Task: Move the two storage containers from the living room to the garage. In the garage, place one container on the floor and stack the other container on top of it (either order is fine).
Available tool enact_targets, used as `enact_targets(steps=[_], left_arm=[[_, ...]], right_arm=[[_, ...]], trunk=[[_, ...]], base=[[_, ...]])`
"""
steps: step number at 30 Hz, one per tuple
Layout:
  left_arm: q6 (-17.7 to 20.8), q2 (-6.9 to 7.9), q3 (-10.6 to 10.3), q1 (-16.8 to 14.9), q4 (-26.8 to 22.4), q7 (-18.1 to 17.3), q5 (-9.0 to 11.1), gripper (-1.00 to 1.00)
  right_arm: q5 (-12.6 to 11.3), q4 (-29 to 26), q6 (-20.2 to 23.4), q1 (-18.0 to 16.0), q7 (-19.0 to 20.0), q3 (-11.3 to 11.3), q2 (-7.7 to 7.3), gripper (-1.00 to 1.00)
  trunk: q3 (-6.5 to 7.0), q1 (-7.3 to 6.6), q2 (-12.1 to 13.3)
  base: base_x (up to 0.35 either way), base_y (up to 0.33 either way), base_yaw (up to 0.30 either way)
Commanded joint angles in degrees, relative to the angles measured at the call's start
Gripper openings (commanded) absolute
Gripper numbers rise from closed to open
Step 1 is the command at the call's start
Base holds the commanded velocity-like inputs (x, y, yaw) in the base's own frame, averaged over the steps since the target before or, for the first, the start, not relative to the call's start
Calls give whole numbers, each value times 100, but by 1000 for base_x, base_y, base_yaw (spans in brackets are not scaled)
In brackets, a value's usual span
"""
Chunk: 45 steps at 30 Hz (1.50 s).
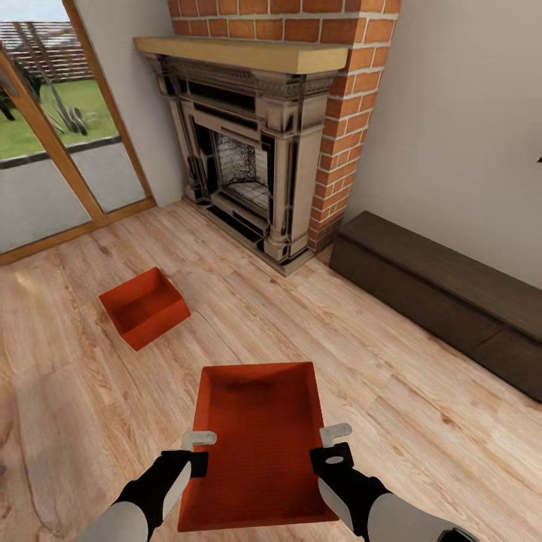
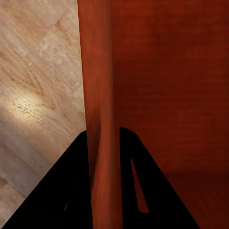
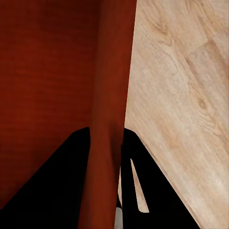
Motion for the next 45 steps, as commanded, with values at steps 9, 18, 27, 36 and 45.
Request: enact_targets(steps=[9, 18, 27, 36, 45], left_arm=[[30, -5, -24, 3, 11, 16, 98, -100], [30, -6, -24, 2, 11, 16, 98, -100], [27, -5, -24, 6, 11, 16, 98, -100], [18, -5, -24, 3, 11, 15, 98, -100], [12, -3, -24, 4, -8, 16, 98, -100]], right_arm=[[115, -170, 1, -6, -18, 8, 0, -100], [115, -172, 1, -6, -24, 6, 1, -100], [115, -172, 1, -6, -27, 6, 7, -100], [115, -169, 1, -6, -27, 6, 21, -100], [115, -172, 1, -6, -27, 6, 27, -100]], trunk=[[156, -197, 357], [318, -394, 718], [479, -592, 1079], [479, -592, 1079], [479, -592, 1079]], base=[[0, 0, 0], [0, 0, 0], [0, 0, 0], [0, 0, 0], [0, 0, 0]])
